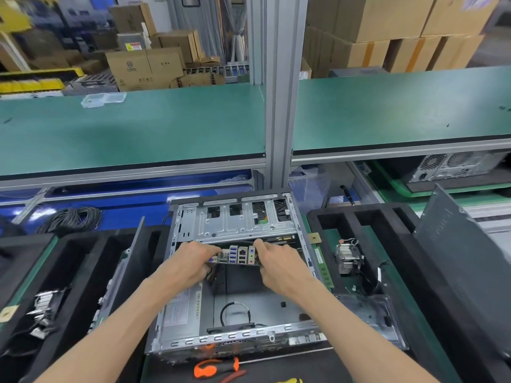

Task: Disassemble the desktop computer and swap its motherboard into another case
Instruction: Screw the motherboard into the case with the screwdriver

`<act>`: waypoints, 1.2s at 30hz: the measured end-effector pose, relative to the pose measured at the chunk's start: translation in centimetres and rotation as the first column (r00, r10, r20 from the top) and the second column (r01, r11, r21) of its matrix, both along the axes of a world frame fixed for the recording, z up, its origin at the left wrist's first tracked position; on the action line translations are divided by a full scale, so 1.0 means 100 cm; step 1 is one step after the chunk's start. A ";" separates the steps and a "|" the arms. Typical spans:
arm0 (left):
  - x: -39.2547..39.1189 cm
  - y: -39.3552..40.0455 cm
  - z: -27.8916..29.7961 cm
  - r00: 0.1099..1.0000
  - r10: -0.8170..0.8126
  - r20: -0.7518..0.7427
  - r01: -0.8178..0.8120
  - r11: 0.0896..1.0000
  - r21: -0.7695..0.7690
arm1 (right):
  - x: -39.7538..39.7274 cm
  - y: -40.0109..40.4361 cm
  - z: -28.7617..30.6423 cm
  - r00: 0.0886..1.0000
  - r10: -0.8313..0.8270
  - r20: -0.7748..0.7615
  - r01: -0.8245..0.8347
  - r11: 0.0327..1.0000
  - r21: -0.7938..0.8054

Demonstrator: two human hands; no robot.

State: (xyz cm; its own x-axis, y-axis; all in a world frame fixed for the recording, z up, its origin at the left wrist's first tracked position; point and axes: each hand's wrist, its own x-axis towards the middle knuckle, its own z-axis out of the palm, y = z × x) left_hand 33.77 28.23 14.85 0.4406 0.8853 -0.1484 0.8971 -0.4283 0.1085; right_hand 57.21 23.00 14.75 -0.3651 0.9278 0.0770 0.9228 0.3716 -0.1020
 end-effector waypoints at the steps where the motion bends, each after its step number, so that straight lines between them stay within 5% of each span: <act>1: 0.000 0.000 0.002 1.000 0.002 0.002 -0.002 1.000 -0.003 | 0.001 0.000 0.002 1.000 0.003 0.006 -0.003 1.000 0.002; 19: 0.010 -0.016 0.103 0.998 -0.055 0.000 0.055 0.998 -0.017 | 0.015 -0.003 0.075 0.999 0.035 -0.040 -0.035 0.999 -0.009; 36: 0.058 -0.032 0.226 0.943 -0.300 0.142 0.259 0.932 0.253 | 0.065 -0.037 0.211 0.993 -0.113 -0.036 0.112 0.993 -0.022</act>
